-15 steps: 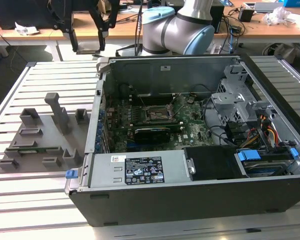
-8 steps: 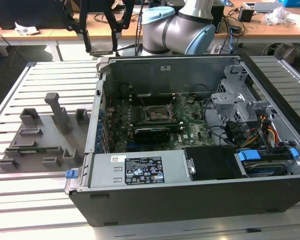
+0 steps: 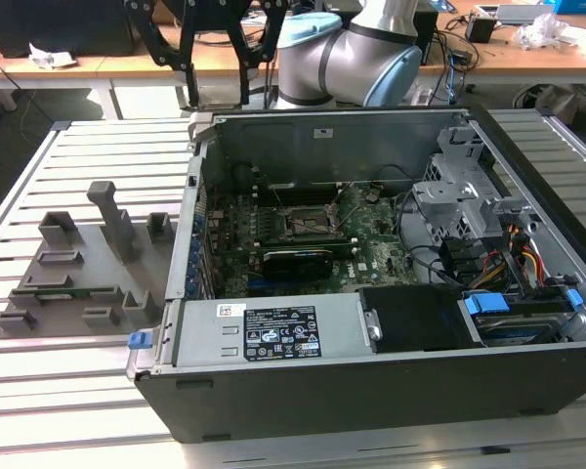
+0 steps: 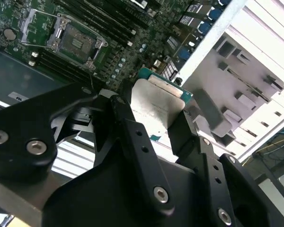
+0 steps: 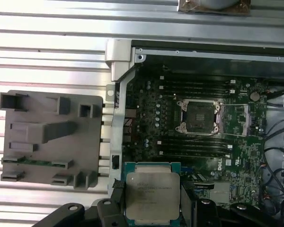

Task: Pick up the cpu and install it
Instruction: 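Pick up the cpu and move it towards the insertion slot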

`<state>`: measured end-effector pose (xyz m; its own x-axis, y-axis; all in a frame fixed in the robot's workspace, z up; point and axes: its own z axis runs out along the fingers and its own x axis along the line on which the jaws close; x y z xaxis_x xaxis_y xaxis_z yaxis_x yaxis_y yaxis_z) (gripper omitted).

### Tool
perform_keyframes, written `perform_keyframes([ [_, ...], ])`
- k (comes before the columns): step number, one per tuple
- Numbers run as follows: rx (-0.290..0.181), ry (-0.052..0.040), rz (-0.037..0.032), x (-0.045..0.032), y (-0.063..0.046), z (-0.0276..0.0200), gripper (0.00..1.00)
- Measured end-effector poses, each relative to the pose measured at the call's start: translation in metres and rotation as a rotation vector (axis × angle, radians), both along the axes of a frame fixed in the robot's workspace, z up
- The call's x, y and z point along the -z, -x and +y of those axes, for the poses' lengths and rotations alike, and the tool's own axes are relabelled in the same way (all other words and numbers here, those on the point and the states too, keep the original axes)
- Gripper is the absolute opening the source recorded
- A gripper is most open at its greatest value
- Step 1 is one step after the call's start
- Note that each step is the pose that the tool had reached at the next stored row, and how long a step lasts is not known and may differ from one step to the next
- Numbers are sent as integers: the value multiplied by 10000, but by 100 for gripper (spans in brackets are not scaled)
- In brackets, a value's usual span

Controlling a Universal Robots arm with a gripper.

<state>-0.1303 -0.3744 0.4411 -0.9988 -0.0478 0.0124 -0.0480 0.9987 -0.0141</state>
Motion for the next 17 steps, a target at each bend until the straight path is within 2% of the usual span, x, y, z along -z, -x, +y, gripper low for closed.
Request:
perform_keyframes([
  [4,-4,8,9,87,-118,39,55],
  [10,-21,34,14,244,-374,144,55],
  [17,-29,58,14,367,-607,218,55],
])
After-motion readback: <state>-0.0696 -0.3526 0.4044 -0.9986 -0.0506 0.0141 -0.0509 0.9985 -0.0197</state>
